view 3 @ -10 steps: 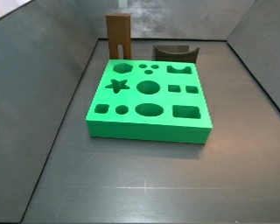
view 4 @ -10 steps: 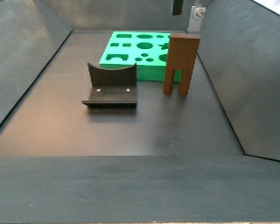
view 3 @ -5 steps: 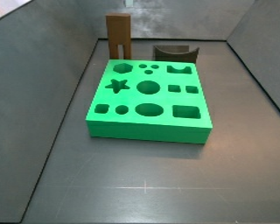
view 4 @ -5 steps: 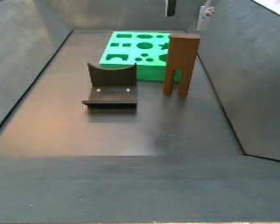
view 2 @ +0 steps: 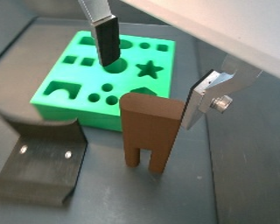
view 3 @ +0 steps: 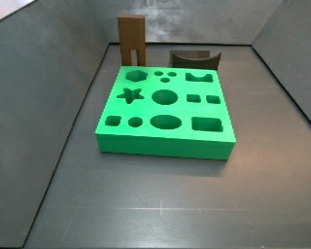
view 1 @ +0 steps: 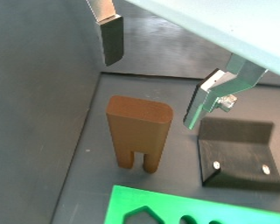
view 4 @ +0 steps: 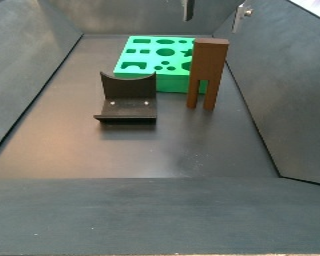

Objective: Pick up the square-circle object. Move up. Rotate the square-circle object. Move to above the board. Insert the square-circle object.
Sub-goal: Rotate the square-circle object.

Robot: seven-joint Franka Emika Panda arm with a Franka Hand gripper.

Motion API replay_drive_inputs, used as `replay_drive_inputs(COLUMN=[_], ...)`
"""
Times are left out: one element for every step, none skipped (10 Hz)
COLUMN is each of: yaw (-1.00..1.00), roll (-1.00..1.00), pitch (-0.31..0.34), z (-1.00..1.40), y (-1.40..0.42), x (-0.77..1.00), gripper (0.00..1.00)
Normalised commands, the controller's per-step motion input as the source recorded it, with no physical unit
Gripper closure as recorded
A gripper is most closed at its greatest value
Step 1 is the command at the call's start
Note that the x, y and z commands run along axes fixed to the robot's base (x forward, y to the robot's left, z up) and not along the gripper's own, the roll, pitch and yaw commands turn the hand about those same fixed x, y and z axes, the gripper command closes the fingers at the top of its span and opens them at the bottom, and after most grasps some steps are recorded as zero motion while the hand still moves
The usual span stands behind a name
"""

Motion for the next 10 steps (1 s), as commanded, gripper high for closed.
replay_drive_inputs(yaw=[1.0,1.0,1.0,1.0,1.0,1.0,0.97,0.73,0.43,0.32], roll=[0.02,0.02,0.02,0.03,0.03,0.04,0.05,0.05,0.05,0.05], pitch=[0.025,0.026,0.03,0.034,0.041,0.046,0.059,0.059,0.057,0.056], z=[-0.03,-0.03,-0.02,-0.02,-0.02,-0.02,-0.02,-0.02,-0.01,-0.01], y=[0.0,0.0,0.0,0.0,0.0,0.0,0.0,0.0,0.0,0.0], x=[0.03,0.04,0.04,0.04,0.04,0.04,0.04,0.04,0.04,0.04], gripper=[0.0,0.0,0.0,0.0,0.0,0.0,0.0,0.0,0.0,0.0])
